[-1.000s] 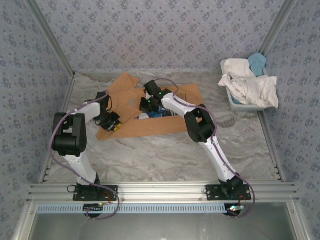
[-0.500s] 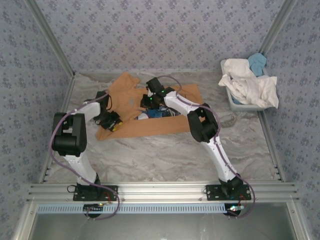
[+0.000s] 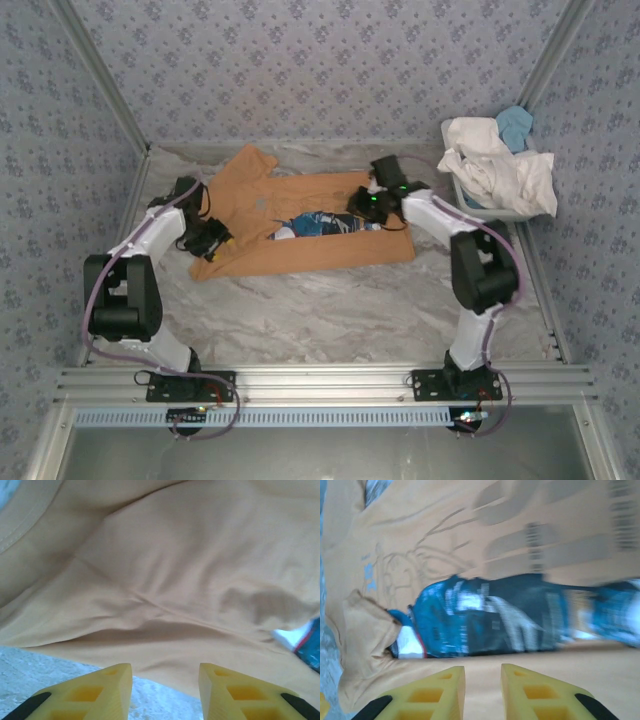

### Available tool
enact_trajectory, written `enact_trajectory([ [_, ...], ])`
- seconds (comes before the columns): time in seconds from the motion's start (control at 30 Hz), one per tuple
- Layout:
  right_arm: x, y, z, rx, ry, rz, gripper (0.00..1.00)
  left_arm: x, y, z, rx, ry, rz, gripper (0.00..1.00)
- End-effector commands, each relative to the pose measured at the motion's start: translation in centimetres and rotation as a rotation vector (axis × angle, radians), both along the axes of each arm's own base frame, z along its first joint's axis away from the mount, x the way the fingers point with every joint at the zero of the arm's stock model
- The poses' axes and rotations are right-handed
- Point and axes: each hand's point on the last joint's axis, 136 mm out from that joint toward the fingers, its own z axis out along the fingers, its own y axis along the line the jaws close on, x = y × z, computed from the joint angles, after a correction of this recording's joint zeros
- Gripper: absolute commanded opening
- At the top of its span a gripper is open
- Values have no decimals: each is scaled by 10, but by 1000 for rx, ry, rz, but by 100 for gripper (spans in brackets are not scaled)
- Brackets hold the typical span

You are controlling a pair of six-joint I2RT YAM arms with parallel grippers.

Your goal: Fold and stack the t-shirts

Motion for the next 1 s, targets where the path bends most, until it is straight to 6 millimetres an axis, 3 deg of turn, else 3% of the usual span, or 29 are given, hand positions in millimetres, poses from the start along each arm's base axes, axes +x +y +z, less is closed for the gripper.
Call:
enact_trajectory([
  [0.0, -33, -38, -39, -34, 121, -69, 26, -1, -2, -17, -46, 45, 44, 38],
  [0.13, -51, -63, -61, -79, 194, -95, 25, 1, 11, -35, 15, 85, 44, 36],
  [0.27, -68, -88, -94, -193, 322, -146, 24, -10, 32, -53, 98, 145, 32, 34],
  [0.4, -88, -110, -111, -285, 440, -184, 25, -20, 50, -65, 167, 191, 2, 32],
  [0.6, -112, -122, -111, -364, 510, -163, 25, -31, 57, -73, 202, 217, -36, 29],
  [0.77, -129, -125, -105, -381, 542, -166, 26, -39, 43, -72, 149, 222, -61, 28],
  [0.97, -164, -129, -98, -383, 585, -173, 26, -88, 22, -68, 113, 306, -68, 28],
])
